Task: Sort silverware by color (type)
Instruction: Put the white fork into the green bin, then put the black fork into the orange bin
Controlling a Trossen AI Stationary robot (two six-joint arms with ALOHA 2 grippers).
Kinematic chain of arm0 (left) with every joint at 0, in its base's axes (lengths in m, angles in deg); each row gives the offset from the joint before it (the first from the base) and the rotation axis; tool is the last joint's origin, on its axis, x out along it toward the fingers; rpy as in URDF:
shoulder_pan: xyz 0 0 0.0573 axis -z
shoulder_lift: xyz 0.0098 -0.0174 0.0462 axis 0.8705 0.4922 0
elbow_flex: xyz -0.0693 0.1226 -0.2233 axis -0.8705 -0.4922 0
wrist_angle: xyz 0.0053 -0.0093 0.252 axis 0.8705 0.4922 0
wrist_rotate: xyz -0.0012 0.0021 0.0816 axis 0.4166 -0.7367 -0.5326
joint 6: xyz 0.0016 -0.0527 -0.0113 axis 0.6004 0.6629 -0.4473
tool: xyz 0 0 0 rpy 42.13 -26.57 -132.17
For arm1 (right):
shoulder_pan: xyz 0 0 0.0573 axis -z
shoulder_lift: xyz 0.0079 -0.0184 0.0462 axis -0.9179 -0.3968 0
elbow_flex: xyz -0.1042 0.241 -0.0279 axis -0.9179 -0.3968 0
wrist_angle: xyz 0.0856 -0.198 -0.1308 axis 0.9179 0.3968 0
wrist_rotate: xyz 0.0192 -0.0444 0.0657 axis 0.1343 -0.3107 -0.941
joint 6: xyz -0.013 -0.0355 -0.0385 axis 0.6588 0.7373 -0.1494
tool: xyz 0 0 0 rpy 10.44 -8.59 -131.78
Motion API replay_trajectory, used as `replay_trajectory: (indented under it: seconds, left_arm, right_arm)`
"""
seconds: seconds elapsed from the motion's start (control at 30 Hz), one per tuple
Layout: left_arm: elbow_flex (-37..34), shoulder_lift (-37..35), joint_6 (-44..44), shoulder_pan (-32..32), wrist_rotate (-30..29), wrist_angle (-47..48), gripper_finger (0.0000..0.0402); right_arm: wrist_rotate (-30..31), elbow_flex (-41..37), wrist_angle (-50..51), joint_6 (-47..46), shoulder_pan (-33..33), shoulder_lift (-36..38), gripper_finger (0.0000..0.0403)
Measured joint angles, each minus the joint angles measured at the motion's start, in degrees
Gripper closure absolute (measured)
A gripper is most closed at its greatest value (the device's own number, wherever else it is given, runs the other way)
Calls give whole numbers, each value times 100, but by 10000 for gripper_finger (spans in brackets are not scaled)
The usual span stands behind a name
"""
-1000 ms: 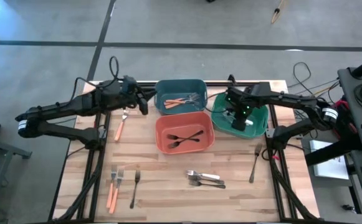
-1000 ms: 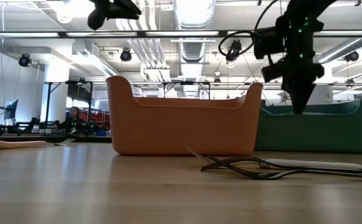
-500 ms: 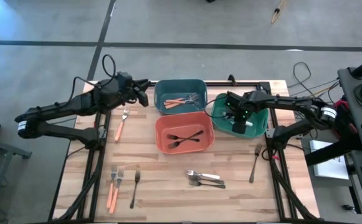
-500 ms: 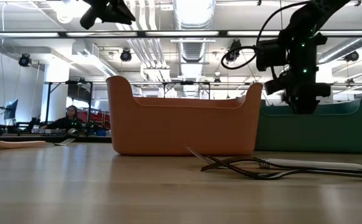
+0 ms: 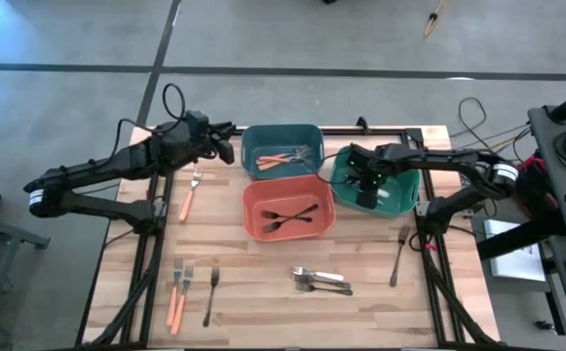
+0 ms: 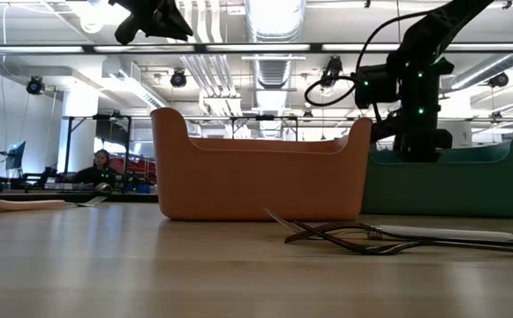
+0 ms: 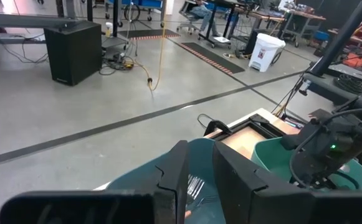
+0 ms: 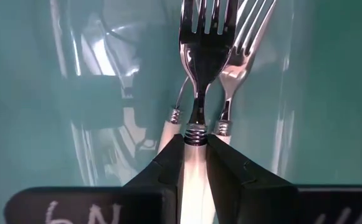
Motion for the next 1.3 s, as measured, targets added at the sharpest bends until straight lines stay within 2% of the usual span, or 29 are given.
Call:
replay_trajectory:
  seconds: [0.13,0.3,0.57,0.77,0.9,1.03,1.1,1.3]
  left_arm:
    - [0,0,25,-15,2,113,345]
    - [0,14,390,-35,0,679,345]
    - [-2,248,2099,-363,51,2693,345]
    - [-7,579,2660,-618,984,3843,353]
    - [-7,691,3041,-569,2205,4248,359]
    - [-7,743,3741,-93,3617,4824,359]
    - [-7,741,4203,330,4048,5076,359]
    - [-90,813,5816,2051,4170,5251,359]
  right_arm:
    - [-44,0,-23,-88,0,-5,346]
    - [-44,2,-13,-307,0,116,303]
    - [-44,337,341,-692,-2,361,250]
    - [-43,1129,555,-1019,-2,465,240]
    - [-31,1822,568,-1286,-2,465,245]
    - [16,2414,531,-1292,-2,465,255]
    - [65,2649,524,-1292,-2,465,260]
    - [151,3065,428,-1347,-2,465,271]
